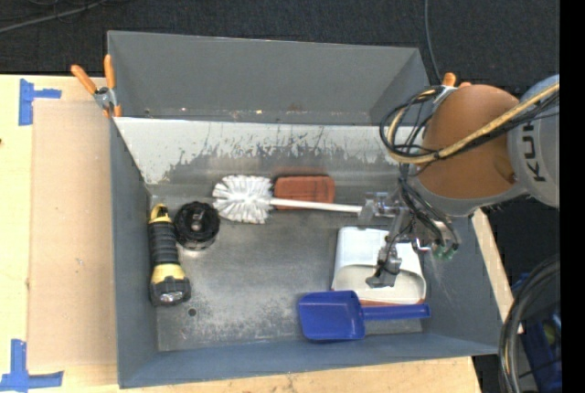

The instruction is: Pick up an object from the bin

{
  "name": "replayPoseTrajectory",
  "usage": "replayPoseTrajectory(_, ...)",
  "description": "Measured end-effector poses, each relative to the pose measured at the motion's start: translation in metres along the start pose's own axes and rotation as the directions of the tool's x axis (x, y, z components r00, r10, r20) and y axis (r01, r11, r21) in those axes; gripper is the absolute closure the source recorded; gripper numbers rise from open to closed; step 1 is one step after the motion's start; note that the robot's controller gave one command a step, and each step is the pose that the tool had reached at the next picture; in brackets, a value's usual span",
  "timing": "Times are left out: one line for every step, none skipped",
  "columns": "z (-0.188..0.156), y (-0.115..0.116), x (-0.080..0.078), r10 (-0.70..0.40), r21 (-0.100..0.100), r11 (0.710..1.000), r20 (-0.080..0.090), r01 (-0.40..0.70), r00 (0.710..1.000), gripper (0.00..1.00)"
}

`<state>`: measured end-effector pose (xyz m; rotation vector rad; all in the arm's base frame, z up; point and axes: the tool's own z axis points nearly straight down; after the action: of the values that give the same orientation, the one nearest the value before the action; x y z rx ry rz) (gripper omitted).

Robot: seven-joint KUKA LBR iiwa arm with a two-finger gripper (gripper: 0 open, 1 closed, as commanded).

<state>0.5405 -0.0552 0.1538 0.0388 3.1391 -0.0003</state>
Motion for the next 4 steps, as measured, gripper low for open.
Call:
replayPoseTrajectory(-0.011,0.002,0.002,-0.002,-0.002,1.000,-0.018,0.002,1.000,0.00)
replayPoseTrajectory(-0.001,0.003,0.003,0.029,0.000,1.000,0.003,-0.029,1.000,0.00)
replayPoseTrajectory(0.036,0.019,-0.018,0.082,-0.001,0.997,-0.003,-0.082,0.997,0.00)
replayPoseTrajectory(0.086,0.043,-0.003,0.108,0.000,0.994,-0.017,-0.108,0.994,0.00)
